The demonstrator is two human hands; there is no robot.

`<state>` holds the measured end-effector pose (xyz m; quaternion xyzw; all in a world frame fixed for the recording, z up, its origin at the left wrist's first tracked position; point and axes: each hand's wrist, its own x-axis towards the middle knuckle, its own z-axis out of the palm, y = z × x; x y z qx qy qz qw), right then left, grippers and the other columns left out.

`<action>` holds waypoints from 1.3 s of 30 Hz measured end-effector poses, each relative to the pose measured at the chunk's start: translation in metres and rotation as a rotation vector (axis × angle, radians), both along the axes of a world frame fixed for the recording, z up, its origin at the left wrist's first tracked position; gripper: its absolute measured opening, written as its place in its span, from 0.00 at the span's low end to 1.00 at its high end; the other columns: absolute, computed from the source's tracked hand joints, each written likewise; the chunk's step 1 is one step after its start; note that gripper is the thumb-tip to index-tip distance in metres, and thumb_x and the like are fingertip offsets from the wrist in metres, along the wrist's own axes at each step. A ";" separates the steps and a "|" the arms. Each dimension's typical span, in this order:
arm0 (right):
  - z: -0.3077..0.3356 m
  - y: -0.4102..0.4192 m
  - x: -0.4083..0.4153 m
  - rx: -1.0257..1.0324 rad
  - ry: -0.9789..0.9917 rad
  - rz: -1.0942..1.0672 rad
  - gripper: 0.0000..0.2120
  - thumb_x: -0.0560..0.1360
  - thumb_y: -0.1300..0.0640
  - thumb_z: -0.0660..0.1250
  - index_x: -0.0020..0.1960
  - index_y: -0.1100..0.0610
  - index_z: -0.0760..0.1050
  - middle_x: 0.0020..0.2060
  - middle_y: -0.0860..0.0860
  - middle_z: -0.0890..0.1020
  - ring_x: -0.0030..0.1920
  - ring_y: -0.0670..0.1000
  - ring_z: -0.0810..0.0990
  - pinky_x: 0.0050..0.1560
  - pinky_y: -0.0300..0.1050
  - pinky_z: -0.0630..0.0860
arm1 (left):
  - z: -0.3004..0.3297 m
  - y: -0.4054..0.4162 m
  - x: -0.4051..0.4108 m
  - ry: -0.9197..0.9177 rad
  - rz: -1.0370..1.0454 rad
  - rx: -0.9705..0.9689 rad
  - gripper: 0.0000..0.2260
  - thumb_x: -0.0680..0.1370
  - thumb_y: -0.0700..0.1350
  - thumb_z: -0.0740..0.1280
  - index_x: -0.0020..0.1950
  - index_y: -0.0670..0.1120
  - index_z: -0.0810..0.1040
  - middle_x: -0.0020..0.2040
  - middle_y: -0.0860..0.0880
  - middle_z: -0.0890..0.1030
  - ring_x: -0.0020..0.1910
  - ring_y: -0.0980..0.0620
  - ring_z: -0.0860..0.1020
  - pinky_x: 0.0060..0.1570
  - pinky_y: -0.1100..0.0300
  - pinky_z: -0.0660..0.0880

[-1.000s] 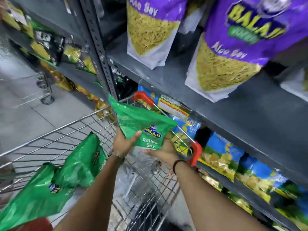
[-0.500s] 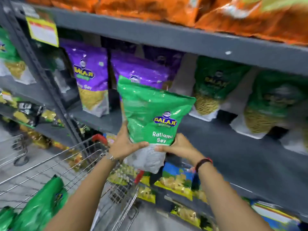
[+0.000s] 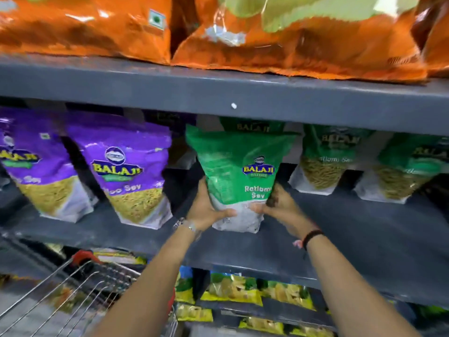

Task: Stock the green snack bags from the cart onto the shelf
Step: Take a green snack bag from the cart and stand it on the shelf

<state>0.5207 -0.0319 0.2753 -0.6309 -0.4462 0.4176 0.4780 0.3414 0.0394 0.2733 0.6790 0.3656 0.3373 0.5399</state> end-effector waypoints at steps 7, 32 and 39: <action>-0.046 0.007 -0.002 -0.037 0.011 0.054 0.34 0.64 0.71 0.72 0.63 0.55 0.63 0.64 0.58 0.73 0.65 0.56 0.71 0.68 0.60 0.66 | -0.043 0.015 -0.009 0.081 0.110 0.072 0.39 0.56 0.42 0.80 0.60 0.51 0.63 0.58 0.48 0.73 0.61 0.44 0.72 0.55 0.64 0.70; -0.079 -0.023 -0.048 0.164 -0.446 -0.228 0.30 0.72 0.61 0.66 0.69 0.48 0.58 0.68 0.55 0.67 0.66 0.56 0.69 0.65 0.50 0.69 | -0.057 0.032 -0.005 0.237 0.110 0.021 0.38 0.59 0.45 0.79 0.64 0.47 0.63 0.56 0.47 0.66 0.59 0.57 0.66 0.61 0.65 0.62; -0.054 0.026 0.000 0.012 -0.147 0.044 0.54 0.63 0.63 0.76 0.72 0.53 0.39 0.70 0.46 0.54 0.69 0.44 0.52 0.68 0.40 0.55 | -0.044 0.055 -0.026 0.071 -0.266 -0.133 0.27 0.73 0.27 0.59 0.69 0.39 0.55 0.67 0.43 0.66 0.66 0.48 0.65 0.66 0.56 0.65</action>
